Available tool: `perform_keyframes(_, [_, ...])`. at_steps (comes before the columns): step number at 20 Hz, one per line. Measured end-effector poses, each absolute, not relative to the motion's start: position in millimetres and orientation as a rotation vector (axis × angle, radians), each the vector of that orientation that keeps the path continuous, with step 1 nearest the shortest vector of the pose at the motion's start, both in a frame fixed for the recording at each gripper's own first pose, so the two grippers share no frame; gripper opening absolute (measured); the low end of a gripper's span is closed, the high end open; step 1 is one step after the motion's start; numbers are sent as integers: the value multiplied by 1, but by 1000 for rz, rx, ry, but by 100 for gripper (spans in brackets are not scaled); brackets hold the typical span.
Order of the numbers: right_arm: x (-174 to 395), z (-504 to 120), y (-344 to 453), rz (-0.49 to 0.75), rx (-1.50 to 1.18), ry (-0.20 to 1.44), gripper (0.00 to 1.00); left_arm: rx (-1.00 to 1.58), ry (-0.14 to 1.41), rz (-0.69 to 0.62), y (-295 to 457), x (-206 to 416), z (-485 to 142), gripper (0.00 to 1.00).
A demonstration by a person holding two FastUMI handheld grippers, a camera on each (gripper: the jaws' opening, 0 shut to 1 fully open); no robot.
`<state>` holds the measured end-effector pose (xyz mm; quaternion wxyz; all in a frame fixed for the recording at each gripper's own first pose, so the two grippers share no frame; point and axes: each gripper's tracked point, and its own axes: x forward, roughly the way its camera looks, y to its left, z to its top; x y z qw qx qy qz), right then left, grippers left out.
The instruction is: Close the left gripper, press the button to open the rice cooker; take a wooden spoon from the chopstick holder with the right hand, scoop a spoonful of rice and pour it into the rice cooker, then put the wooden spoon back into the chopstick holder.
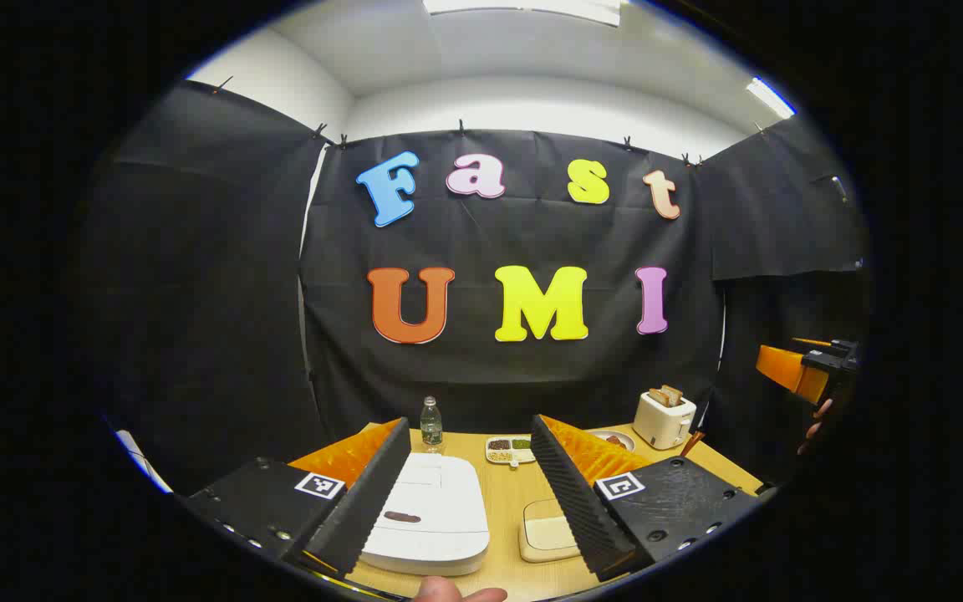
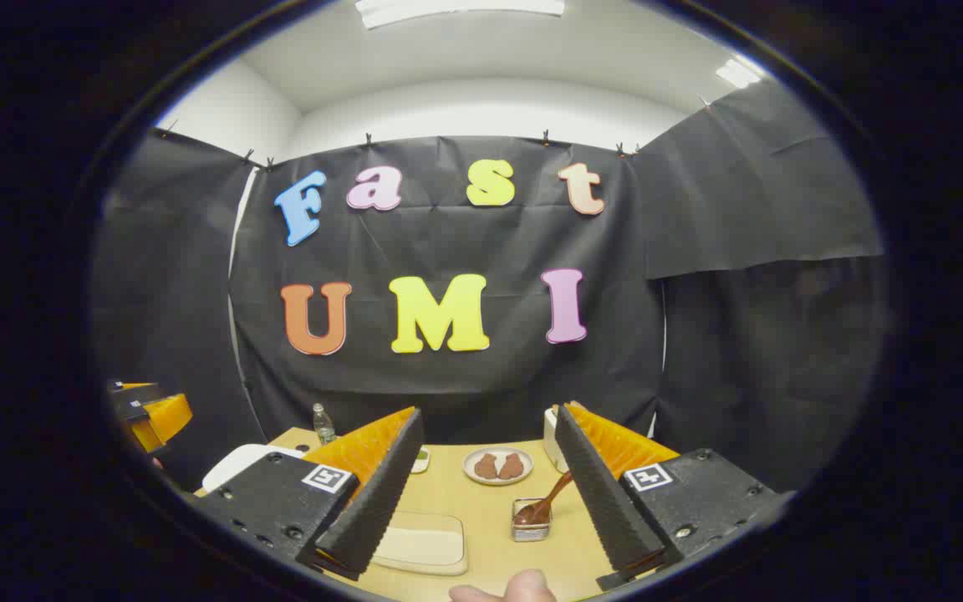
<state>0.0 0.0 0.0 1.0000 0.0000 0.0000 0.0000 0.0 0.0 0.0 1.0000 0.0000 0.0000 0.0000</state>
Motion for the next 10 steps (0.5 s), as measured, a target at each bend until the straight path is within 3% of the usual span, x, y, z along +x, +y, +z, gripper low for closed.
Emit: perform_keyframes(10, [2, -4, -10, 3, -18, -5, 99, -16, 15, 43, 20, 5, -2, 94])
